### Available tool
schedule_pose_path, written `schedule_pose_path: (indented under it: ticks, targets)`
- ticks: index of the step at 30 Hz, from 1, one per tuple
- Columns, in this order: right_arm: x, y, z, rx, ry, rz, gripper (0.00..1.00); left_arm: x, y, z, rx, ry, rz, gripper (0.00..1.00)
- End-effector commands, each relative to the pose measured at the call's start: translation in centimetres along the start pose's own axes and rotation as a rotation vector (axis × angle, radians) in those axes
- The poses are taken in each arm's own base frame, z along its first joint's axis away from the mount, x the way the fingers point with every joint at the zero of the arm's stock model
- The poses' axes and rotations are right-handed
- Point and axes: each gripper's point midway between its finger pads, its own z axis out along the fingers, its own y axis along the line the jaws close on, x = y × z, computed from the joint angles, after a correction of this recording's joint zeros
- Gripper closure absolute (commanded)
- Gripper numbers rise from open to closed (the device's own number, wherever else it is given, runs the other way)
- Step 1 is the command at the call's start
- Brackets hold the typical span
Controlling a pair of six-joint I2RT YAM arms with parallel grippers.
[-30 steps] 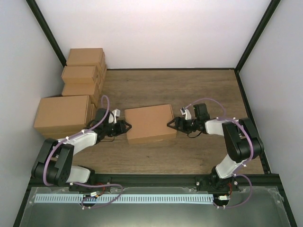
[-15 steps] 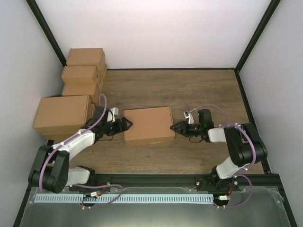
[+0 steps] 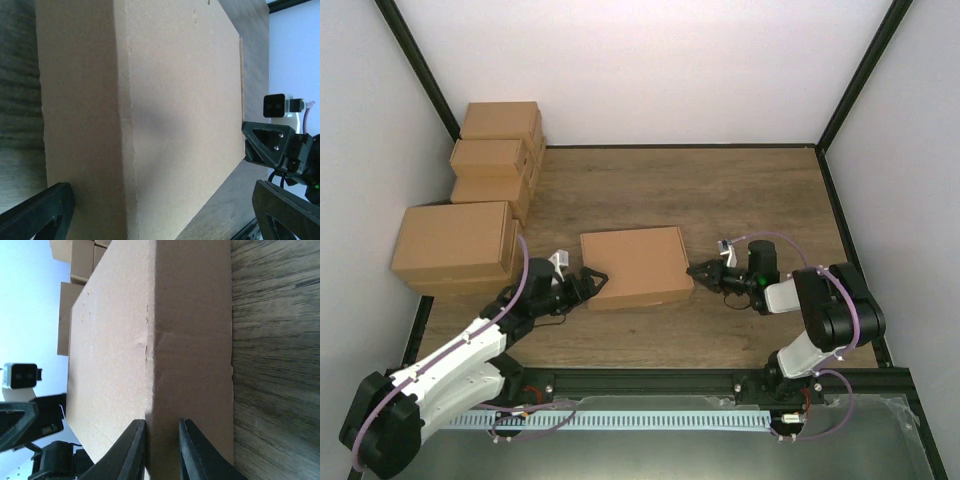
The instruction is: Fold the paper box
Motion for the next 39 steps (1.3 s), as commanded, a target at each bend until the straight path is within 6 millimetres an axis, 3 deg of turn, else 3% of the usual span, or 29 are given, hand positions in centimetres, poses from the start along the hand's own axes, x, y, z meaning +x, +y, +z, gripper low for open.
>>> schedule_pose_path:
  ticks: [1,7,14,16,24,28,34,39]
  targets:
    - [1.1,-2.4,-0.5,0.071,-0.012,0.118,0.85,0.1,-1.8,0.5,0.071,-0.076,-0.107,0.0]
    - [0.7,-2.4,-0.7,0.09,-0.027,0.115,0.85,1.6,-2.8,1.8,0.073,-0.055,-0.148,0.0]
    - [0.3,-2.8,-0.9,0.121,-0.064,0.144,0.85,2.5,3.3,-0.2,-0.173,-0.163,-0.347,0.0]
    - [0.2,-3.0,-1.1,0.139,-0.08,0.156,0.86,2.9,3.8,-0.3,-0.16,-0.157,-0.371,0.0]
    - [-0.1,-2.2,-1.9,0.135,-0.149,0.19,0.86,1.2,-1.9,1.4,0.044,-0.166,-0.217,0.0]
    - [-0.5,-1.4,-1.5,0.124,-0.158,0.199,0.86,1.3,-4.5,2.5,0.149,-0.189,-0.169,0.0]
    - [-0.6,-0.8,-0.8,0.111,-0.152,0.209,0.86,0.8,-5.3,3.7,0.227,-0.247,-0.173,0.0]
    - [-0.5,-0.9,-0.1,0.097,-0.125,0.225,0.86,1.4,-5.9,6.2,0.258,-0.207,-0.167,0.0]
